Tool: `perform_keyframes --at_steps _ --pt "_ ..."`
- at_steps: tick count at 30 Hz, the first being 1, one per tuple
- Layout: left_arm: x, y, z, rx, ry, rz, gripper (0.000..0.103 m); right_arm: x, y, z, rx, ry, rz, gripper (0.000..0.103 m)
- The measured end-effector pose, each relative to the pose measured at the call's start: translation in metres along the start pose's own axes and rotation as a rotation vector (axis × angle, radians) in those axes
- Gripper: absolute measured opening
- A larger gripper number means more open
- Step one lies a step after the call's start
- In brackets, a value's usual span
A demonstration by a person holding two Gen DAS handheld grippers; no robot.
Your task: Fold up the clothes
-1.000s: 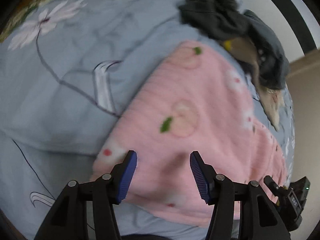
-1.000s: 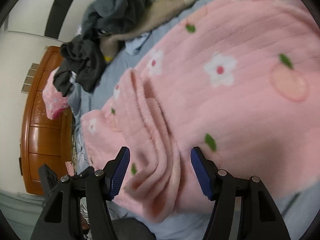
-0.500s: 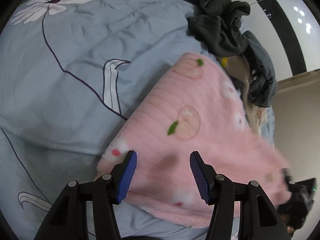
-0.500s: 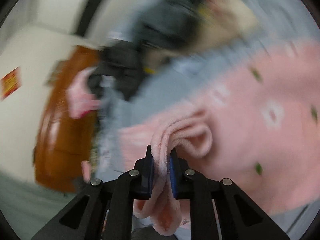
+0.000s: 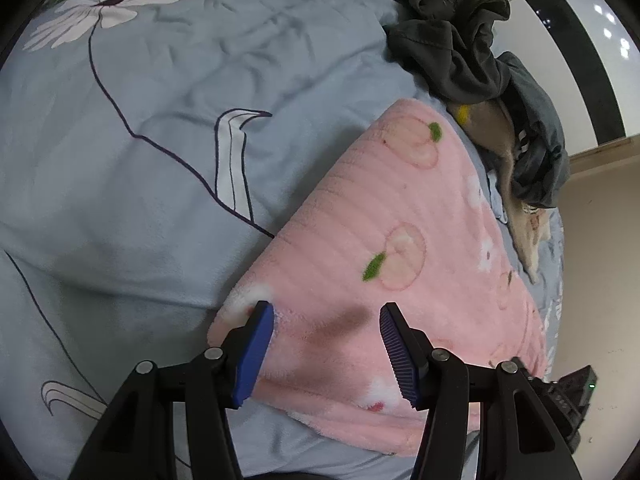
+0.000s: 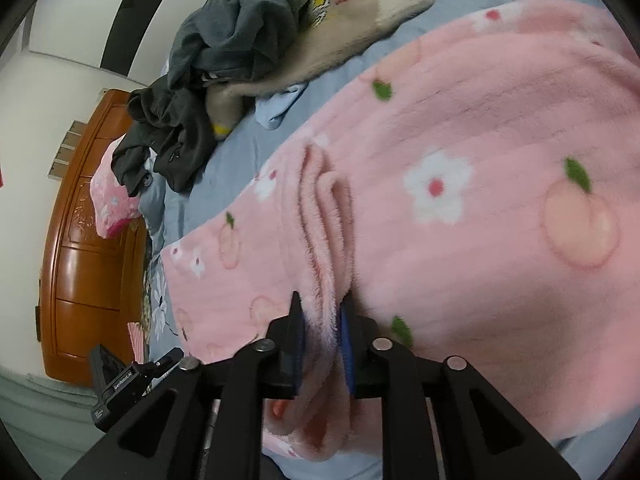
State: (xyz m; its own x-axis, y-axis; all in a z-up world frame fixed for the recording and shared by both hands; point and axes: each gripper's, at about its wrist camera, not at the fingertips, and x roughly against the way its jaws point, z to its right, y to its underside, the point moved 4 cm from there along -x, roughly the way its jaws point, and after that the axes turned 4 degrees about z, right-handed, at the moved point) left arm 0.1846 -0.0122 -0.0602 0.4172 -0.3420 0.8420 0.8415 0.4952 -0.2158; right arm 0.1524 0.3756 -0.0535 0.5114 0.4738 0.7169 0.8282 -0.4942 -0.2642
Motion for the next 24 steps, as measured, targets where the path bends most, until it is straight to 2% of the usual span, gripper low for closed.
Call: perform_keyframes --at_steps 5,7,8,11,14,18,22,23,24 --pt "0.011 -0.006 -0.006 0.011 -0.054 0.039 0.059 0.072 -0.013 0.044 -0.067 0.051 0.166 0.022" --pt "0.019 -0.009 -0.009 0.014 -0.084 0.068 0.059 0.118 -0.010 0.082 -0.137 0.098 0.269 0.028" --pt "0.023 -0.010 -0.010 0.018 -0.089 0.077 0.059 0.136 -0.006 0.099 -0.174 0.118 0.308 0.036" --pt "0.034 -0.014 -0.012 0.023 -0.102 0.101 0.059 0.169 0.008 0.147 -0.297 0.140 0.369 0.049" --pt "0.039 -0.014 -0.005 0.004 -0.106 0.107 0.059 0.168 0.021 0.181 -0.418 0.112 0.367 0.053" --pt "0.042 -0.013 0.010 -0.024 -0.090 0.107 0.059 0.143 0.017 0.194 -0.494 0.052 0.337 0.053" --pt "0.046 -0.015 0.024 -0.049 -0.069 0.115 0.059 0.130 0.008 0.198 -0.555 0.032 0.378 0.053" --pt "0.049 -0.015 0.025 -0.054 -0.065 0.117 0.059 0.127 0.007 0.199 -0.575 0.031 0.387 0.052" --pt "0.052 -0.014 0.025 -0.056 -0.062 0.120 0.059 0.126 0.007 0.200 -0.597 0.032 0.396 0.041"
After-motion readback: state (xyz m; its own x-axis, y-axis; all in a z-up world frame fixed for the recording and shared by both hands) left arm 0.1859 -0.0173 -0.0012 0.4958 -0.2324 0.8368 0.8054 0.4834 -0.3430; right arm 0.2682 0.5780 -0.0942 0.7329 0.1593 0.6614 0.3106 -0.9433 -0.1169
